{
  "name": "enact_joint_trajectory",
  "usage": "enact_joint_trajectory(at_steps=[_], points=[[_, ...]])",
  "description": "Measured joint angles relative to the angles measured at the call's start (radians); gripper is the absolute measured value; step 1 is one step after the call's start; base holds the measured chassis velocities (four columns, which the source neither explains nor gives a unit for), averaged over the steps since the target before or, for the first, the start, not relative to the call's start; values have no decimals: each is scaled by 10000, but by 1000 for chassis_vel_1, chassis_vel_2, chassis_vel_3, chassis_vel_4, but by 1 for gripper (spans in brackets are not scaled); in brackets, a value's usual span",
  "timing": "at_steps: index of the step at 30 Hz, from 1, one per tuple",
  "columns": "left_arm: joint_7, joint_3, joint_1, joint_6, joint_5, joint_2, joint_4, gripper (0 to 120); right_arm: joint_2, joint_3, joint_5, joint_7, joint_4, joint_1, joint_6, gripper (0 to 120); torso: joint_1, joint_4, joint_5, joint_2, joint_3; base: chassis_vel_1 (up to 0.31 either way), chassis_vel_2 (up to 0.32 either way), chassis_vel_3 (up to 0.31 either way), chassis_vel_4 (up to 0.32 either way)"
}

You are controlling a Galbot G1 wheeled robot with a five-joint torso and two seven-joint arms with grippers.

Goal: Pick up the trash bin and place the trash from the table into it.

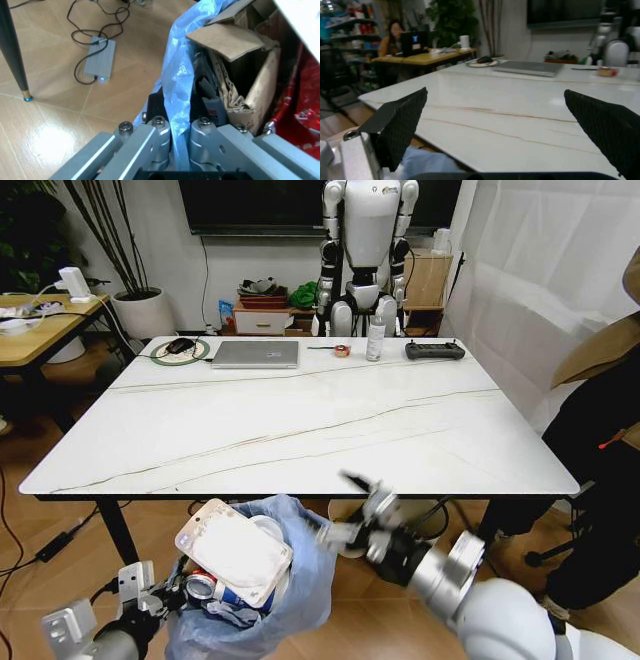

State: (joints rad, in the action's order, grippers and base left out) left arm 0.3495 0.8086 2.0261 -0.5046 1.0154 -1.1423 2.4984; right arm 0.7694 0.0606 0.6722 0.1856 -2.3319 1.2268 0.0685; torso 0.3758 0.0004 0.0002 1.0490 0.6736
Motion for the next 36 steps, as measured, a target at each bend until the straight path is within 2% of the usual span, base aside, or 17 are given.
enact_joint_trajectory(at_steps=[4, 6, 7, 9, 10, 11, 13, 17, 23, 28, 36], points=[[-64, 0, 17, 10, -148, 152, -2, 0, 472, 1588, -174, -52, 401, 1174, -64, 100, 0, -7, 0, 0, 0, 0, 0, 0, 0], [-94, -74, -67, 18, -186, 254, -67, 0, 970, 3012, -169, -199, 980, 2052, -873, 100, 0, -9, 1, 0, 0, 0, 0, 0, 0], [-96, -93, -91, 21, -189, 269, -88, 0, 1052, 3241, -204, -243, 1087, 2201, -1045, 100, 0, -8, 2, 0, 0, 0, 0, 0, 0], [-126, -214, -220, 42, -214, 339, -232, 0, 1458, 4477, -874, -477, 1532, 3104, -1714, 100, 0, -7, 5, 0, 0, 0, 0, 0, 0], [-126, -214, -220, 42, -214, 339, -232, 0, 1458, 4477, -874, -477, 1532, 3104, -1714, 100, 0, -7, 5, 0, 0, 0, 0, 0, 0], [-149, -275, -262, 56, -224, 386, -305, 0, 1644, 5109, -1193, -662, 1615, 3756, -2085, 100, 1, -6, -3, 0, 0, 0, 0, 0, 0], [-168, -311, -280, 61, -226, 421, -343, 0, 1750, 5389, -1310, -757, 1612, 4117, -2223, 100, 0, -9, -1, 0, 0, 0, 0, 0, 0], [-416, -419, -398, 169, -228, 715, -492, 0, 2665, 6883, -1873, -1001, 809, 6372, -2631, 100, -2, -7, -7, 1, -2, 0, 0, 0, 0], [-701, -430, -409, 351, -267, 983, -627, 0, 3381, 6982, -2392, -1400, 598, 7756, -3154, 100, -2, -10, -3, 1, -1, 0, 0, 0, 0], [-828, -479, -332, 637, -240, 1151, -708, 0, 3414, 6924, -2444, -1430, 618, 7813, -3188, 100, -2, -3, -3, 1, 0, 0, 0, 0, 0], [-478, -542, -276, 985, -327, 1383, -817, 0, 3388, 6864, -2443, -1430, 628, 7754, -3182, 100, 0, -5, -3, 0, 0, 0, 0, 0, 0]])
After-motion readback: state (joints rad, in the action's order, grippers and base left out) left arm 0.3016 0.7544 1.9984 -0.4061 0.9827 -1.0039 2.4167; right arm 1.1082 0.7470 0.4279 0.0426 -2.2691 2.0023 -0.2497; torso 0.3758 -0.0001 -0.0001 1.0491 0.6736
